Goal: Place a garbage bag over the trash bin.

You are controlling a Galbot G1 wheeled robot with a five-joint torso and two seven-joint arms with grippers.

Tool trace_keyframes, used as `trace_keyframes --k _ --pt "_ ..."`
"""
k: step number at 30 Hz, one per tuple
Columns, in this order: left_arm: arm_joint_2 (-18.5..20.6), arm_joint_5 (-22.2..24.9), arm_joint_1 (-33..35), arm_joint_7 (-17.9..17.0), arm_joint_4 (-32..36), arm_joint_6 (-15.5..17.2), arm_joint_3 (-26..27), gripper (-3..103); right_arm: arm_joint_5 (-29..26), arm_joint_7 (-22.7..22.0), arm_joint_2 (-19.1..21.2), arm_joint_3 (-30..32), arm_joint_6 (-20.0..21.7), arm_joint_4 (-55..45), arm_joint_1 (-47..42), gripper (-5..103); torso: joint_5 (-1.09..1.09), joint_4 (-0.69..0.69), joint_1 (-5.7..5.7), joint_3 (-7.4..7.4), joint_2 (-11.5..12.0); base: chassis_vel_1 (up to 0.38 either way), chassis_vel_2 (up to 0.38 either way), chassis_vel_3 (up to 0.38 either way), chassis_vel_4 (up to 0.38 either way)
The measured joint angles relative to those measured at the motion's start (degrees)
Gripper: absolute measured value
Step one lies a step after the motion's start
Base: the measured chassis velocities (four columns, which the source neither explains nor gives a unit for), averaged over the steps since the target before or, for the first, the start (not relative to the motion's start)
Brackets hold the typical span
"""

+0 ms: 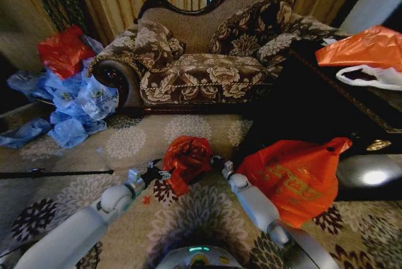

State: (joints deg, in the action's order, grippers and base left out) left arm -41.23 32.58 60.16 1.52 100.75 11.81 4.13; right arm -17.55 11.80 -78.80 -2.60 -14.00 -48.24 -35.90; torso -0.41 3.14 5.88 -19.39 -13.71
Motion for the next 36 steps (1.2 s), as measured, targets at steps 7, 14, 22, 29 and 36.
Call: trace_keyframes --k 7,14,22,29,36 --pt "-2.98 -7.06 -4.13 -3.01 -6.87 1.22 -2.64 74 0.13 -1.24 0.19 0.50 -0.12 -1.38 0.02 0 -0.02 -0.01 0.00 0.00 0.00 0.000 0.000 0.000 0.000" --pt "-3.26 -6.49 -5.07 -5.55 -7.74 1.39 -2.45 46 0.14 -1.59 0.35 0.56 -0.28 -1.72 -0.01 0 -0.01 -0.01 0.00 0.00 0.00 0.000 0.000 0.000 0.000" --pt "-5.51 -4.22 -10.63 -8.76 -12.97 0.52 -4.51 19 0.14 -2.07 -0.82 0.56 -1.15 0.69 1.53 0 0.00 -0.01 0.00 0.00 0.00 0.000 0.000 0.000 0.000" --pt "-8.86 -4.11 -16.04 -8.84 -20.06 -1.39 -7.08 1 -0.04 -3.60 -2.21 0.81 -1.88 3.74 3.57 0 0.00 -0.01 0.00 0.00 0.00 0.000 0.000 0.000 0.000" --pt "-11.47 -3.85 -18.37 -8.80 -24.30 -2.23 -7.87 0 -0.93 -5.60 -3.30 1.01 -3.63 8.24 6.32 0 0.00 -0.02 0.00 0.00 0.00 0.000 0.000 0.000 0.000"
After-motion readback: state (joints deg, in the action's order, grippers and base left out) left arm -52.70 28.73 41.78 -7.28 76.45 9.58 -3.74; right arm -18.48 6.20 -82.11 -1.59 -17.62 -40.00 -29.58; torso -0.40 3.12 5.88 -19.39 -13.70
